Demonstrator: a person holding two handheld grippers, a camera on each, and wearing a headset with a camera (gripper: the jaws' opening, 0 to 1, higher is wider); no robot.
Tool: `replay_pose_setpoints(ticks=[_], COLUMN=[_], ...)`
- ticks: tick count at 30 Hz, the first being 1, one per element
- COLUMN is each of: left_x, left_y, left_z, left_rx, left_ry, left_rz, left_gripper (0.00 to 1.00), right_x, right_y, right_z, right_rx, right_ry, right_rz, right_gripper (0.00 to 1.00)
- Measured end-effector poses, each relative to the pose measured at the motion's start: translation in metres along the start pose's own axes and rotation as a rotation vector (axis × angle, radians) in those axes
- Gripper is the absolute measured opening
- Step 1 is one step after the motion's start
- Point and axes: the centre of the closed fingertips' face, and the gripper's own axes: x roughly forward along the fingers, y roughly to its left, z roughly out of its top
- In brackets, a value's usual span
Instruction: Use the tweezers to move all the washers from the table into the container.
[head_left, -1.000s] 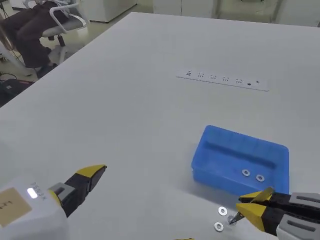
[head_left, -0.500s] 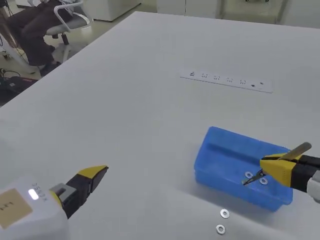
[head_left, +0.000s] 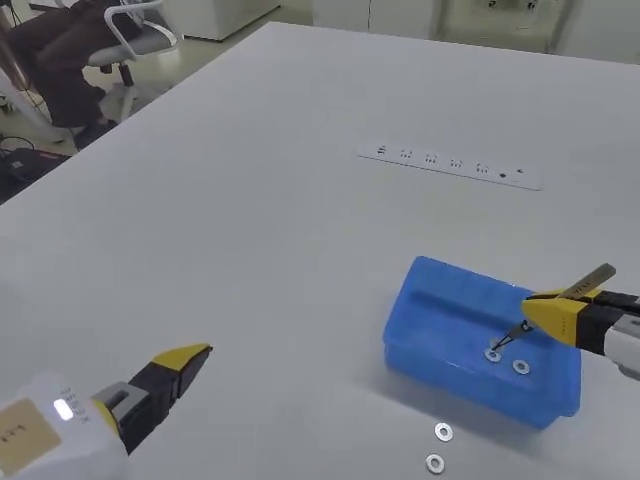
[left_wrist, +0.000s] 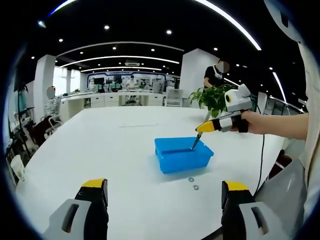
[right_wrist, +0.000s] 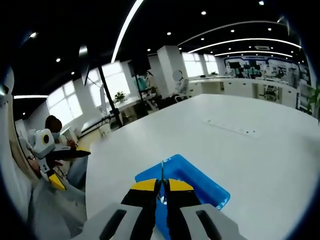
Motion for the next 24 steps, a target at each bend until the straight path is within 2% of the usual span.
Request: replay_pose_setpoints(ticks=[2, 4, 12, 18, 22, 24], left_x=[0.001, 0.002, 0.005, 0.004, 0.001, 0.000], left_y=[-0.001, 0.001, 0.002, -0.004, -0.008, -0.009], left_z=[-0.002, -0.005, -0.002, 0.000, 0.006, 0.015], left_rx=[-0.014, 0.009, 0.015, 0.032, 0.043, 0.031], left_ry=[-0.002, 0.009, -0.016, -0.019, -0.029, -0.052], left_rz=[-0.005, 0.003, 0.002, -0.019, -0.023, -0.020], left_gripper=[0.96, 0.96, 0.95, 0.95, 0.95, 0.95], right_x=[0.000, -0.001, 0.000, 0.008, 0.016, 0.021], right_y=[-0.002, -0.004, -0.012, -0.018, -0.020, -0.021], right_z=[0.000, 0.001, -0.001, -0.009, -0.016, -0.018], right_rx=[0.011, 0.027, 0.043, 0.033, 0.029, 0.024], right_ry=[-0.003, -0.012, -0.009, 0.025, 0.046, 0.054], right_rz=[-0.002, -0.007, -0.027, -0.049, -0.054, -0.055], right_gripper=[0.02, 0.02, 0.03, 0.03, 0.03, 0.03])
